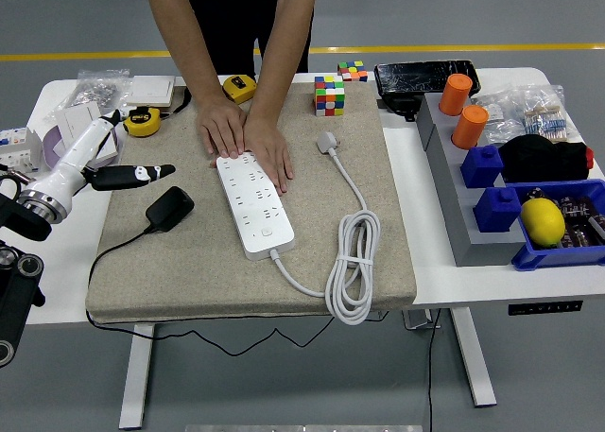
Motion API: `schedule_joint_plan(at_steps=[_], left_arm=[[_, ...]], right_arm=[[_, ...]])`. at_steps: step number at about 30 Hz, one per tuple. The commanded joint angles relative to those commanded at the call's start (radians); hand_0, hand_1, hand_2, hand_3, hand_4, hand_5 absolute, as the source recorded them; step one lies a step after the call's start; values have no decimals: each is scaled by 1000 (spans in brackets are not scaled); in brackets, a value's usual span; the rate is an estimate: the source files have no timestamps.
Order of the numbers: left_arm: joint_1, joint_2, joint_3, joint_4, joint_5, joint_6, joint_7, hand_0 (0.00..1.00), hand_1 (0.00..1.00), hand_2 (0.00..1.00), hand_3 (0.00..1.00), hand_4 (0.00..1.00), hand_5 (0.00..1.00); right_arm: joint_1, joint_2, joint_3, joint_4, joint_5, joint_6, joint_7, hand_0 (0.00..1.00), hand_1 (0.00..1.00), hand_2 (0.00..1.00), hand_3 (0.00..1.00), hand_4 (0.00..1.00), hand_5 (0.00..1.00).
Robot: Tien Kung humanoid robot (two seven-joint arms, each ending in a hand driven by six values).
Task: Pick up the plug,place it near the board,insert it into the board,press the button
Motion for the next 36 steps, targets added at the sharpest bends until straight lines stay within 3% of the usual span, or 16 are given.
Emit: schedule_joint_plan(at_steps=[7, 11, 18, 29, 30, 35, 36], left_arm=[[-13, -16, 41, 59, -23, 16, -4, 998, 998, 958, 905, 998, 403], [-33, -29, 58, 142, -61, 38, -7, 998, 998, 958, 905, 998, 403], [-49, -41, 65, 225, -43, 62, -16, 998, 998, 971, 911, 998, 416], [-48, -45, 84, 254, 40, 97, -27, 998, 998, 941, 899, 998, 385], [-49, -44, 85, 256, 50, 101, -29, 998, 932, 841, 839, 998, 283], [-53, -43, 94, 278, 105, 141, -43, 998, 932, 841, 839, 998, 283], [-54, -44, 93, 283, 113, 148, -45, 955, 856, 744, 771, 998, 209]], right_arm=[[2, 0, -1, 0, 0, -1, -1, 983, 925, 869, 864, 998, 998], [4, 0, -1, 0, 3, -4, 2, 983, 925, 869, 864, 998, 998], [3, 1, 1, 0, 3, -4, 1, 981, 926, 867, 863, 998, 998], [3, 2, 1, 0, 4, -3, 2, 981, 925, 867, 864, 998, 998], [3, 2, 1, 0, 4, -3, 2, 980, 925, 866, 862, 998, 998], [5, 0, 2, 0, 4, -3, 2, 980, 925, 866, 862, 998, 998], [5, -1, 3, 0, 4, -3, 2, 979, 925, 865, 862, 998, 998]])
